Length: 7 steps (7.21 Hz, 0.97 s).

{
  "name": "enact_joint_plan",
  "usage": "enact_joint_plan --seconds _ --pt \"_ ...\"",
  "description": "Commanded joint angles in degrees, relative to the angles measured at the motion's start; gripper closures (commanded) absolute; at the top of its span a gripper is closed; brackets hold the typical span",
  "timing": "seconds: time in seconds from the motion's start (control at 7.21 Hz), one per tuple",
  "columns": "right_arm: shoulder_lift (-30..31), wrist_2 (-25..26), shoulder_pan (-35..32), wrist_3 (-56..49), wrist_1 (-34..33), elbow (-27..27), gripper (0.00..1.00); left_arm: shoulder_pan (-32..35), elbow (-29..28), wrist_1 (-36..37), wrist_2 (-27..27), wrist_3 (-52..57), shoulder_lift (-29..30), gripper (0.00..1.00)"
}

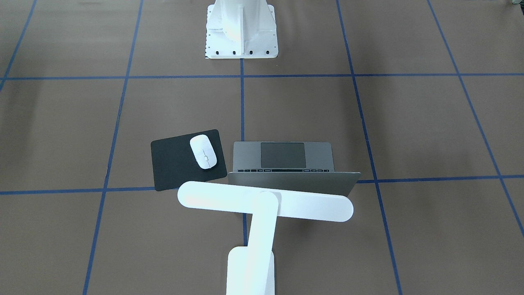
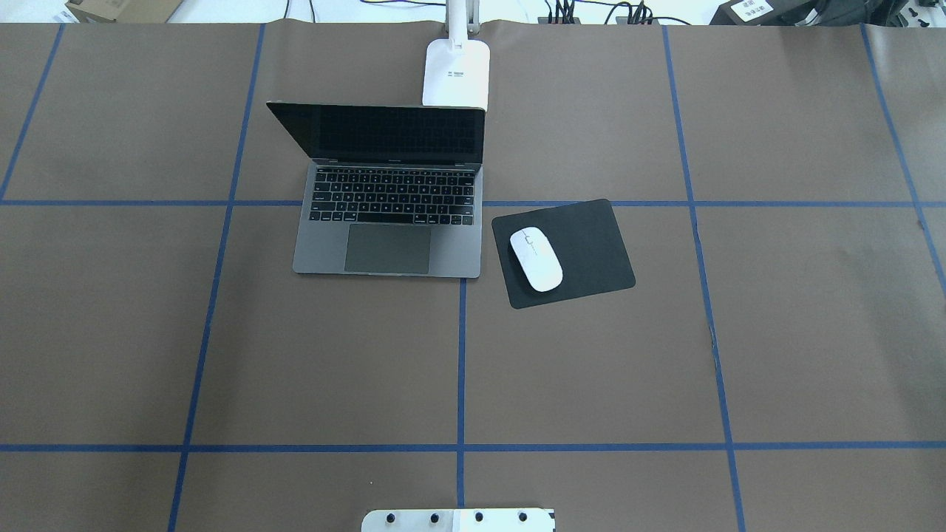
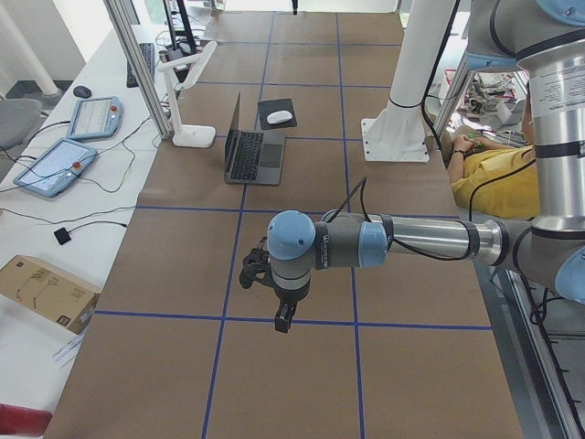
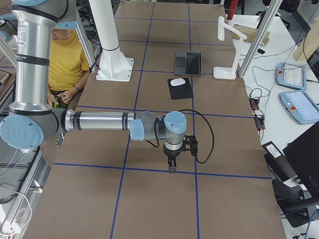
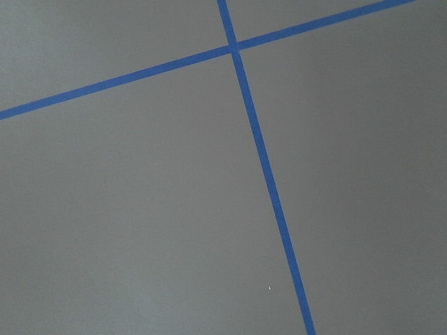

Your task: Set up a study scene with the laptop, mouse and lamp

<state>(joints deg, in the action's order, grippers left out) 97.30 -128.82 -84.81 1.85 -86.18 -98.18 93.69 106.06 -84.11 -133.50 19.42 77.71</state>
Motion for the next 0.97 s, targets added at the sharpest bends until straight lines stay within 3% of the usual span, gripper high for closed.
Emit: enact_joint_plan --seconds 0.0,0.83 --pt "0.0 -0.1 0.1 0.0 1.0 0.1 0.00 0.0 0.1 0.0 0.0 0.0 0.0 0.00" --pt "-0.1 -1.2 1.2 0.0 1.0 -0.1 0.00 0.0 0.5 0.0 0.0 0.0 0.1 0.00"
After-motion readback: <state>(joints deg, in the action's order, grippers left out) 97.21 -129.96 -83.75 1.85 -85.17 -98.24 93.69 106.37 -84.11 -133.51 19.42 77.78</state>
